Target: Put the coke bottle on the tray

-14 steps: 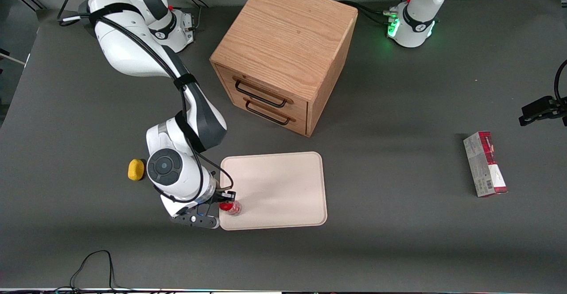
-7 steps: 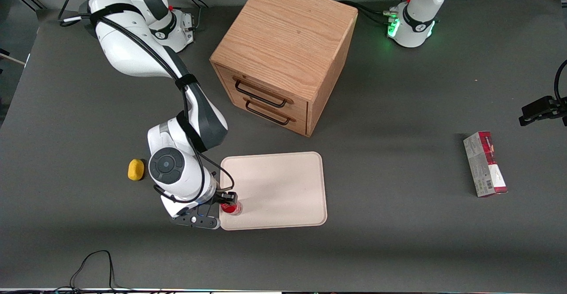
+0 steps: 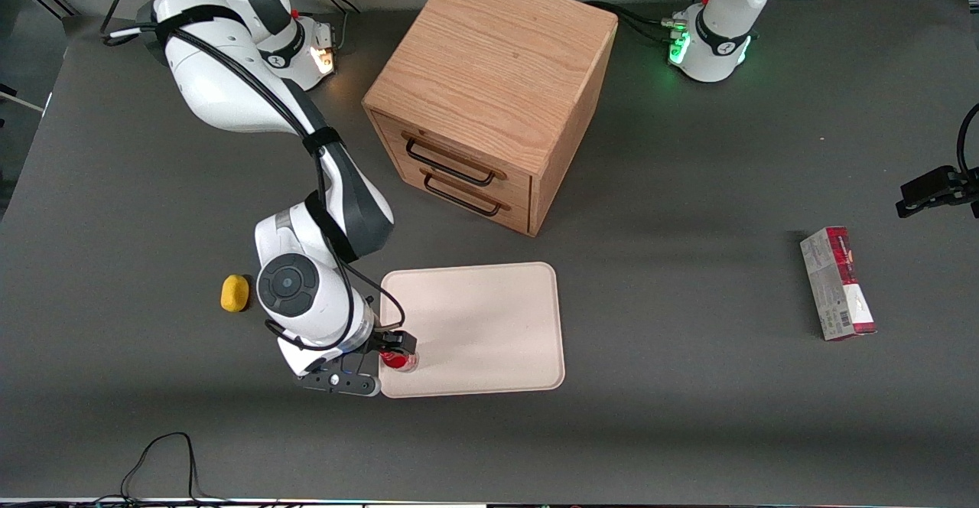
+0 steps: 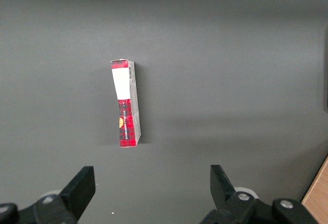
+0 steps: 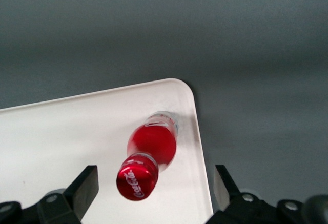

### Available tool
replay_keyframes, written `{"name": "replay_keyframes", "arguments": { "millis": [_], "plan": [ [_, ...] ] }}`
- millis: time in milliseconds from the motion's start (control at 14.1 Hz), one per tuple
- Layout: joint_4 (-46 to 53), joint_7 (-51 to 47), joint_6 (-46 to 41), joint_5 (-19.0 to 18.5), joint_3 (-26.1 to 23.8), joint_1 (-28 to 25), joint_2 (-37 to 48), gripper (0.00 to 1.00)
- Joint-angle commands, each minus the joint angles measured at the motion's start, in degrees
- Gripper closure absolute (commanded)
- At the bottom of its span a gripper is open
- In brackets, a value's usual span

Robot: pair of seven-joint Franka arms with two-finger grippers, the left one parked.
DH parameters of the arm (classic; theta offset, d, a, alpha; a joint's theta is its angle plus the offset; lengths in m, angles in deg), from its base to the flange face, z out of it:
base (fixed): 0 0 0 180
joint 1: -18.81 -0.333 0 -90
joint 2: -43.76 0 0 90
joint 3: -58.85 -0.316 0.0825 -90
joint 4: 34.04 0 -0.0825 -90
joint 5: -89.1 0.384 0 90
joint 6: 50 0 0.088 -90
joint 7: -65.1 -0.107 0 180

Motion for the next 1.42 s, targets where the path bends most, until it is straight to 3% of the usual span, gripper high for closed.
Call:
{"name": "replay_keyframes", "arguments": {
  "millis": [0, 355, 497, 781, 995, 1208, 1350],
  "plan": [
    [1.07, -2.43, -1.1, -1.09, 0.49, -0.66, 1.95, 0.0],
    [-7.61, 4.32, -12.43, 0.14, 0.66, 2.58, 13.88, 0.0],
    [-16.29, 9.49, -12.8, 2.94, 0.93, 5.65, 22.04, 0.0],
    [-33.7, 21.89, -12.71, 3.48, 1.89, 12.42, 38.22, 0.0],
    [-39.97, 27.16, -12.88, 7.96, 8.72, 12.61, 46.58, 0.0],
    [-46.81, 32.54, -14.73, 7.53, 12.35, 12.61, 54.93, 0.0],
    [-49.99, 32.46, -14.73, 4.9, 12.35, 12.79, 59.16, 0.0]
  ]
}}
